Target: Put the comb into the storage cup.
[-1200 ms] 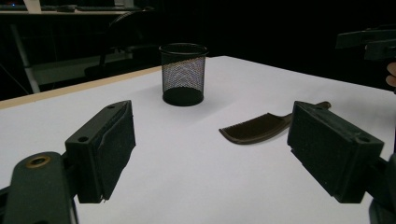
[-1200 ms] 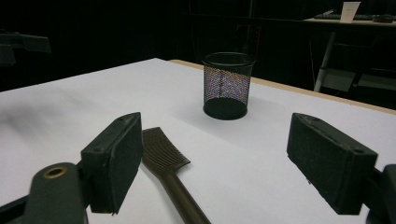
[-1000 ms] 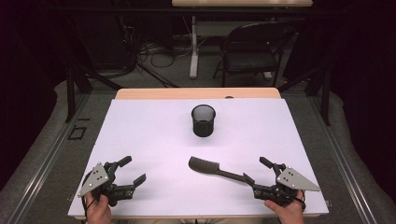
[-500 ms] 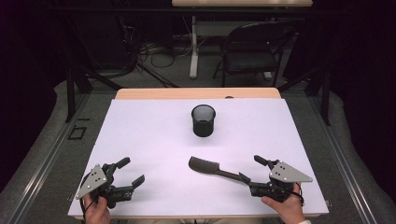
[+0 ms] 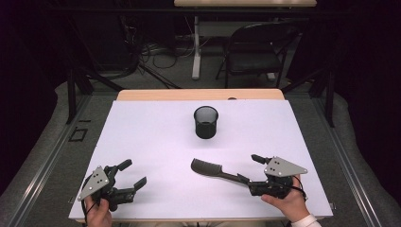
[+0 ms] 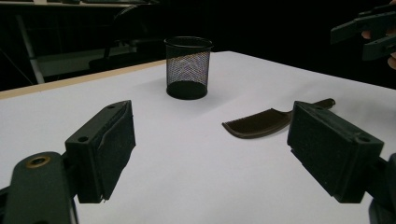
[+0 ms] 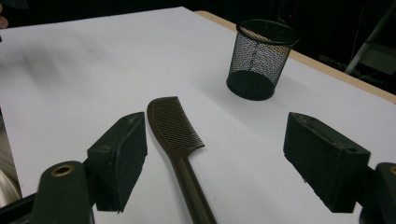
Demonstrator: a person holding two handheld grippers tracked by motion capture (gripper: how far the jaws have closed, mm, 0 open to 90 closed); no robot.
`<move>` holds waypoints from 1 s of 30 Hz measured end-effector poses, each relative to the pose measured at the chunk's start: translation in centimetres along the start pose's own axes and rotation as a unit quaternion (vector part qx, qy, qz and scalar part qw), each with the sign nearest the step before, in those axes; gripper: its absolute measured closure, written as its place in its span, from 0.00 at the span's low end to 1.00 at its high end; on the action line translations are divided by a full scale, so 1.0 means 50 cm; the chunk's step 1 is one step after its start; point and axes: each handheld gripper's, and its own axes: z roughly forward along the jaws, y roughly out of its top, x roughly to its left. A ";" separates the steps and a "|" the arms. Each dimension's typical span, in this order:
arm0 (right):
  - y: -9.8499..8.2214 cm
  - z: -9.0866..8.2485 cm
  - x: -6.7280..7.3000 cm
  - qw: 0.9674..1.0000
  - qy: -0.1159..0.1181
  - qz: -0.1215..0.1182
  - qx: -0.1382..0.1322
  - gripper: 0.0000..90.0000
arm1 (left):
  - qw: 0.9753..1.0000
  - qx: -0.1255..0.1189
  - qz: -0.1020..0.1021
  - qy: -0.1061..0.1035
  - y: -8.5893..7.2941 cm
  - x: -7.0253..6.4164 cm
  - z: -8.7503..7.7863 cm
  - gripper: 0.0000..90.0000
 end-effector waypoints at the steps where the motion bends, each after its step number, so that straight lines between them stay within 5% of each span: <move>1: 0.002 0.001 -0.001 1.000 0.000 -0.003 0.007 0.24 | 1.000 0.000 0.000 0.000 0.000 0.000 0.000 0.17; 9: 0.019 0.013 -0.003 0.999 0.018 -0.022 0.044 0.26 | 1.000 0.002 0.001 -0.002 -0.001 0.001 0.003 0.17; 15: 0.030 0.030 0.001 0.995 0.031 -0.037 0.091 0.26 | 1.000 0.004 0.002 0.000 -0.001 0.000 0.002 0.17; 30: 0.067 0.070 0.003 0.977 0.047 -0.067 0.199 0.30 | 1.000 0.005 0.004 0.000 0.000 0.000 0.002 0.17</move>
